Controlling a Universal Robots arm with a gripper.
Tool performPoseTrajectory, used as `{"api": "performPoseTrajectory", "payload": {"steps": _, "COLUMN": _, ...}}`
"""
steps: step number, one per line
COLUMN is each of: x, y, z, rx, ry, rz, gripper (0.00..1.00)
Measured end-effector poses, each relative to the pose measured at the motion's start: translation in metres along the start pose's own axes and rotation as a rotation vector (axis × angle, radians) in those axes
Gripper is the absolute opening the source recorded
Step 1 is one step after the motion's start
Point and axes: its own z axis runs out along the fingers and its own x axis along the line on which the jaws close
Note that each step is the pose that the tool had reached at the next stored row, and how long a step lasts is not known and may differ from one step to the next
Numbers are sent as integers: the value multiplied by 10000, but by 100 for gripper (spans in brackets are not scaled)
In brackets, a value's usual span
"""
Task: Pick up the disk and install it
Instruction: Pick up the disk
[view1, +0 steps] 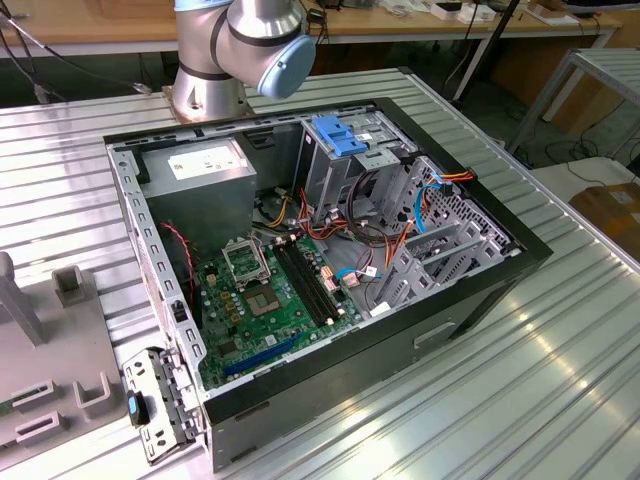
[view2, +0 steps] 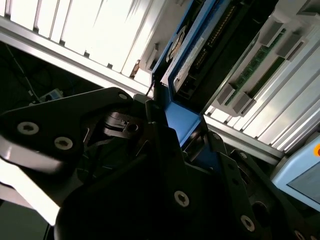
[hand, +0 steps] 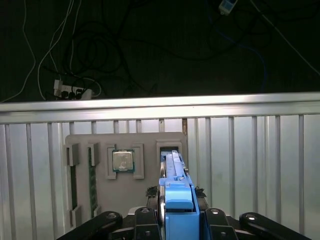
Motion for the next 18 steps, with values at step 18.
{"api": "performPoseTrajectory", "payload": {"steps": 18, "x": 11, "y": -4, "z": -267, "rx": 1, "ry": -1, "rz": 0, "gripper": 37}}
